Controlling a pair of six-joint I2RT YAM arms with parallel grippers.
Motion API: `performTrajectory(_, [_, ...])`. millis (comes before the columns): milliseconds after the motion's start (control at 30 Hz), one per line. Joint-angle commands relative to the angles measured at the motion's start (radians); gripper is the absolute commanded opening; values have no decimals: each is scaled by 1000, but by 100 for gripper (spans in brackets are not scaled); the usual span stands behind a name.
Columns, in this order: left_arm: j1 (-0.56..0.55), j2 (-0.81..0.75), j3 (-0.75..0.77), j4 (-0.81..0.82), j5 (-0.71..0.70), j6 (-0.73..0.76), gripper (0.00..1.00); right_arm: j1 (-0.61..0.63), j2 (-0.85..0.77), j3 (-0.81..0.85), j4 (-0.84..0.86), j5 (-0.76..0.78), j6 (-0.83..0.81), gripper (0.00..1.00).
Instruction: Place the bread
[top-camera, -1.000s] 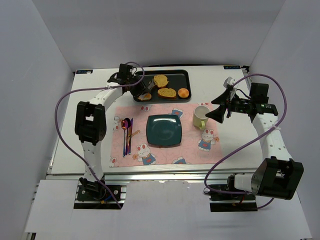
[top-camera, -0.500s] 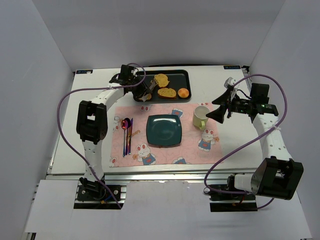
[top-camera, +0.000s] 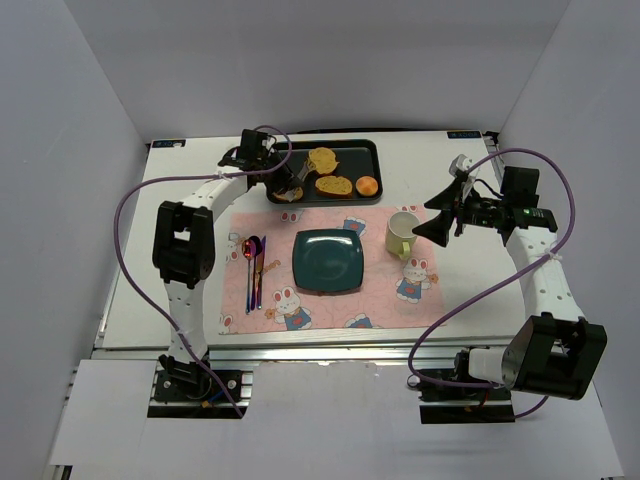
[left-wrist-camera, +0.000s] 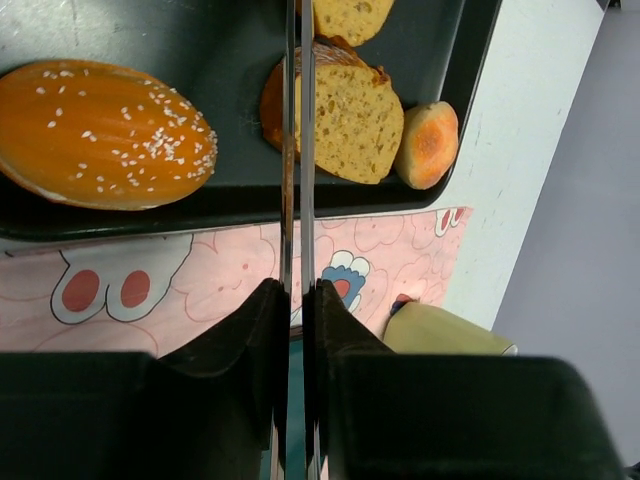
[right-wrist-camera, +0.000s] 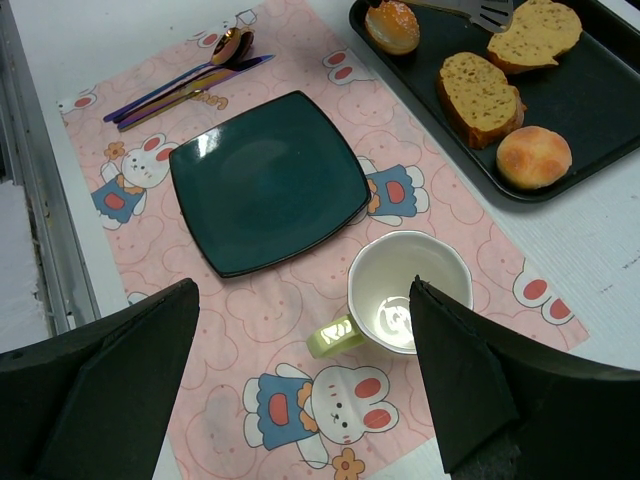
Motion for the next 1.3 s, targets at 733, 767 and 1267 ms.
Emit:
performTrajectory(733, [15, -565, -485, 179, 143, 42, 0, -16, -32, 17, -68, -45, -60, 89])
performTrajectory(767, [14, -599, -528, 179, 175, 40, 0, -16, -32, 17, -68, -45, -61, 89])
performTrajectory(1267, [-51, -926, -901, 49, 318, 91, 2, -16, -4, 51, -94, -44, -70, 89])
